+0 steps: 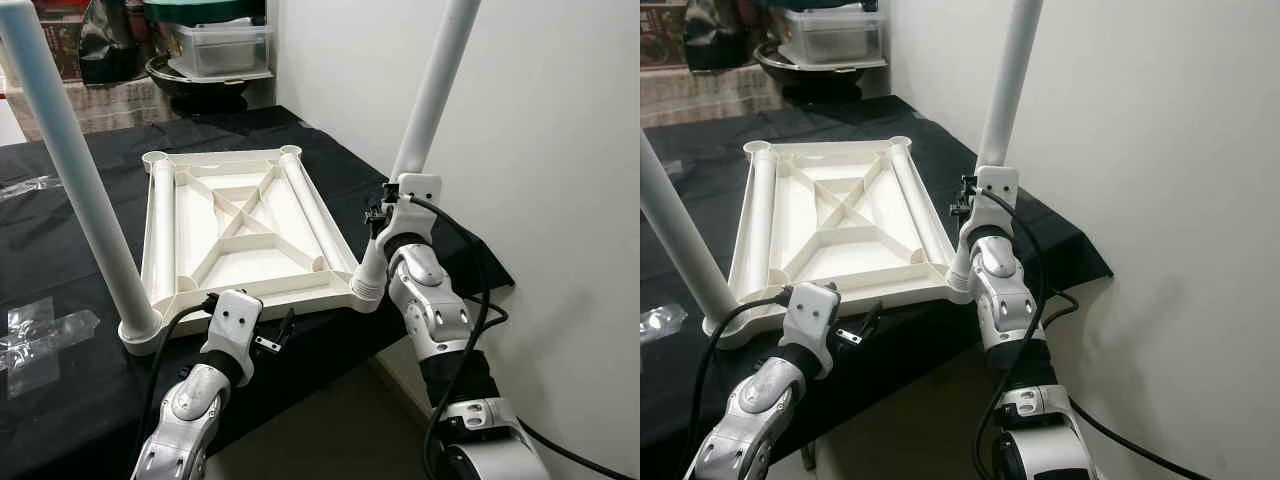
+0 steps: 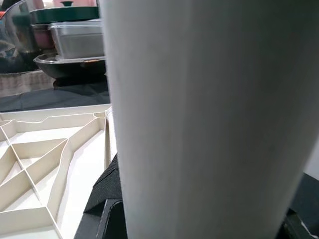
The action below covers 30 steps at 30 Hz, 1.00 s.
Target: Building children table
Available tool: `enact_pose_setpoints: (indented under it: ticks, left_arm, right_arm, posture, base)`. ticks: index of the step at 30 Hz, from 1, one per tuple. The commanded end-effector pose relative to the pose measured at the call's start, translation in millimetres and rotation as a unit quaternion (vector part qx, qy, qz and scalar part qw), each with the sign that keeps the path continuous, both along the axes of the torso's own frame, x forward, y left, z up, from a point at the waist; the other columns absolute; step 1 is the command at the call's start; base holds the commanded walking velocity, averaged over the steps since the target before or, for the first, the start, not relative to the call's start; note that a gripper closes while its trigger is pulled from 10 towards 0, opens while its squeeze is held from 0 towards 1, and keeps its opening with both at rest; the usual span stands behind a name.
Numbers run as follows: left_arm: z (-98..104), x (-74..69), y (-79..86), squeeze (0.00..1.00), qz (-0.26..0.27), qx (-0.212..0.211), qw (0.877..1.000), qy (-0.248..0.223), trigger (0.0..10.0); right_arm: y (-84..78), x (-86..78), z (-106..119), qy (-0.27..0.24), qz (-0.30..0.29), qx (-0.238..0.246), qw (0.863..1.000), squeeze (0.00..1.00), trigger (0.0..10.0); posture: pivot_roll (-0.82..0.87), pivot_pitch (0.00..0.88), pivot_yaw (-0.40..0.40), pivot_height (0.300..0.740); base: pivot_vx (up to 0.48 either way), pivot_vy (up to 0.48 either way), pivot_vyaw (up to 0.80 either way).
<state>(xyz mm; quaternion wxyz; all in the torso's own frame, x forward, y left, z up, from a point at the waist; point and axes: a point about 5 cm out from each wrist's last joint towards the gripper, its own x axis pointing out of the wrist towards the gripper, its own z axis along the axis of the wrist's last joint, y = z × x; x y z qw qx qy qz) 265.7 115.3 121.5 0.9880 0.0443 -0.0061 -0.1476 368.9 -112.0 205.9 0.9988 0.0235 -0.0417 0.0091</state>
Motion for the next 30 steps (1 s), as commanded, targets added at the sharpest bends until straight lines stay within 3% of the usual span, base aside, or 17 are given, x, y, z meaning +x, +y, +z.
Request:
enact_pose_setpoints:
  ticks: [1, 30]
  left_arm:
    - [-2.4, 0.4, -0.9, 0.00, -0.005, 0.004, 1.000, 0.003, 10.0]
    - [-3.4, 0.9, -3.2, 0.00, -0.007, 0.004, 1.000, 0.004, 10.0]
  right_arm:
    - [-0.8, -1.8, -7.6, 0.014, -0.003, -0.008, 1.000, 0.00, 10.0]
    - [0.6, -1.6, -3.7, 0.003, 0.002, -0.013, 1.000, 0.00, 10.0]
  posture:
    - [0.00, 0.000, -0.096, 0.740]
    - [0.00, 0.000, -0.098, 0.740]
  base:
    - [0.000, 0.000, 0.00]
    - [0.000, 0.000, 0.00]
